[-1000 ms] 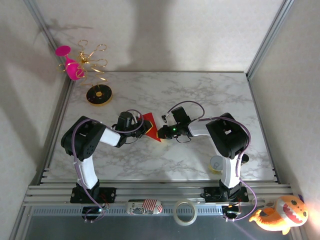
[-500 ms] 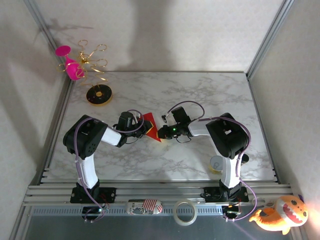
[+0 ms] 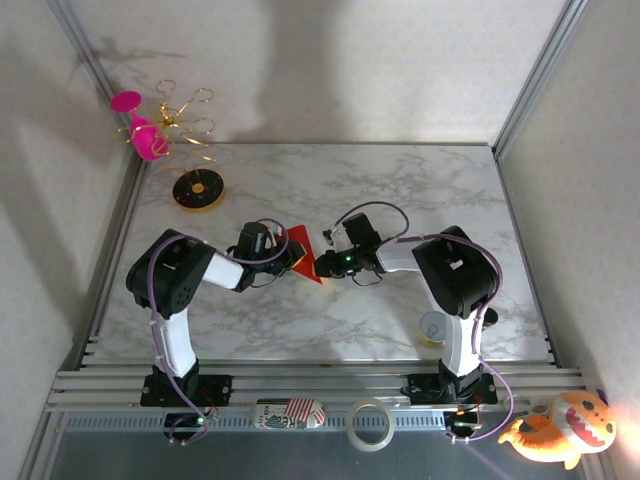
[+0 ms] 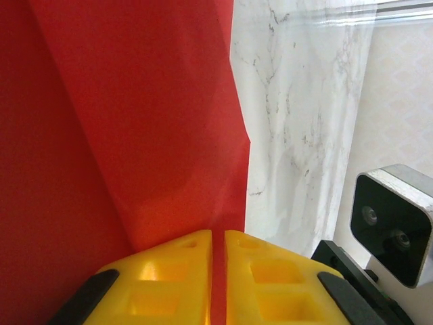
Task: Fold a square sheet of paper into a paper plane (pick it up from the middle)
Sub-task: Fourth fold the wing at the center of the table.
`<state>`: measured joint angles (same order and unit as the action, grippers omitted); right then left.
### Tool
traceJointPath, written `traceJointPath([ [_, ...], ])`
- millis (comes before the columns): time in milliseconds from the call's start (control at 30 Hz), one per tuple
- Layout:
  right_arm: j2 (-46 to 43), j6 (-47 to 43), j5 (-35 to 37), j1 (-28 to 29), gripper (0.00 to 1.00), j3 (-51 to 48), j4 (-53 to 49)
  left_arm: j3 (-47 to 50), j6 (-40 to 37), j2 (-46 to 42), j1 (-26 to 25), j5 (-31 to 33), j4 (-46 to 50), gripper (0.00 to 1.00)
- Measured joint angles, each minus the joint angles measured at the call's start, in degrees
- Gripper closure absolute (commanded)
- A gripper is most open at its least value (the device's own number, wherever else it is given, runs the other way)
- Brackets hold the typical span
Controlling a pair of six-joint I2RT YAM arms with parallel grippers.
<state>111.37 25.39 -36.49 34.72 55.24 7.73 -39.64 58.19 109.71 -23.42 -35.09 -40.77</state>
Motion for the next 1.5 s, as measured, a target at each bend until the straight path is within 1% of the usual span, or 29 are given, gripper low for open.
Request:
traceJointPath([
  [200, -0.98, 1.25, 0.52, 0.15, 0.77, -0.26, -0.15, -0.74, -0.81, 0.00, 0.00, 0.09, 1.40, 0.86],
  [367, -3.91, 2.43, 2.40, 0.02, 0.74, -2.14, -1.81, -1.05, -1.22, 0.02, 0.00, 0.09, 2.01, 0.86],
  [433, -5.75, 2.75, 2.64, 0.02, 0.75, -2.91, -2.56, -1.14, -1.22, 0.20, 0.00, 0.04, 1.97, 0.86],
  [600, -8.76, 2.25, 1.95, -0.02, 0.83, -3.10, -2.78, -1.20, -1.22, 0.28, 0.00, -0.09, 1.88, 0.86],
  [800, -7.65, 1.62, 1.81, 1.22, 0.88, -1.49, -2.95, -1.20, -1.20, 0.33, 0.00, -0.13, 1.81, 0.86],
  [1167, -2.86, 1.20, 1.95, 2.19, 0.89, 1.88, -3.41, -1.31, -0.96, 0.48, 0.00, -0.17, 1.84, 0.86],
  [1500, -2.71, 0.76, 2.54, 2.23, 0.89, 1.99, -5.64, -2.60, -0.79, 0.76, 0.00, -0.15, 3.61, 0.86],
])
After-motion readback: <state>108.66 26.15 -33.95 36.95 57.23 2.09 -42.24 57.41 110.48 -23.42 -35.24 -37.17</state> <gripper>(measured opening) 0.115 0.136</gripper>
